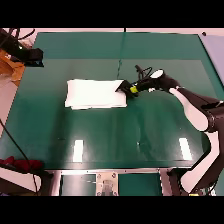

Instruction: Fold the shirts.

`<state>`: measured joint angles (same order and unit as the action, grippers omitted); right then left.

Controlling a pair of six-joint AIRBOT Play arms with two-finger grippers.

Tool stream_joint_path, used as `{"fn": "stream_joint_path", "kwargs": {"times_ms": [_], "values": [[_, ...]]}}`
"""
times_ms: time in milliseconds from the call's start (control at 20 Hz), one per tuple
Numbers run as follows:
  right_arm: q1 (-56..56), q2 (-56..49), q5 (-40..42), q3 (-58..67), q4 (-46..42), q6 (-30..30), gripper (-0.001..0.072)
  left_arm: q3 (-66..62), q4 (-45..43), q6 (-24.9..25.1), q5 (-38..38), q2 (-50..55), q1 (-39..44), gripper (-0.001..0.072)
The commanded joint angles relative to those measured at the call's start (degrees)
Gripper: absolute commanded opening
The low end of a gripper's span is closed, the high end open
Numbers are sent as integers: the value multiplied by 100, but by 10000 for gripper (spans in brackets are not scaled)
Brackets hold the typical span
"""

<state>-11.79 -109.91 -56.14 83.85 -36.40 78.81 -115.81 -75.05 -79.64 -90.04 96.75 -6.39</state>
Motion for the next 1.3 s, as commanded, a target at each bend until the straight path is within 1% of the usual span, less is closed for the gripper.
{"fn": "stream_joint_path", "kwargs": {"times_ms": [0, 50, 100, 250, 350, 450, 650, 750, 900, 1050, 1250], "values": [[-385, -70, 380, 72, 662, -315, 136, 42, 0, -2, -4, 2, 0, 27], [-385, -68, 310, 245, 780, -315, 41, 42, 0, 0, -4, 2, 0, 27], [-363, -52, 186, 468, 787, -289, 15, 42, 0, 0, -17, 2, 0, 27], [50, 234, -256, 1161, 782, -109, 14, 42, 0, 0, -70, 2, 0, 27], [560, 680, -518, 1388, 767, -35, 14, 42, 0, 0, -76, 2, 0, 27], [1220, 1241, -745, 1423, 647, 149, 14, 42, 0, 0, -138, 2, 0, 27], [2874, 2221, -1176, 1423, 85, 616, 13, 42, 2, -2, -286, 2, 0, 27], [3790, 2553, -1351, 1425, -74, 678, 14, 42, 2, -2, -348, 2, 0, 27], [5180, 2798, -1624, 1427, -74, 804, 14, 42, 4, -4, -372, 2, 0, 27], [6290, 2830, -2000, 1427, -144, 802, 14, 42, 7, -107, -365, 2, 0, 27], [7259, 3012, -2286, 1427, -879, 804, 13, 42, 9, -120, -367, 2, 0, 27]]}}
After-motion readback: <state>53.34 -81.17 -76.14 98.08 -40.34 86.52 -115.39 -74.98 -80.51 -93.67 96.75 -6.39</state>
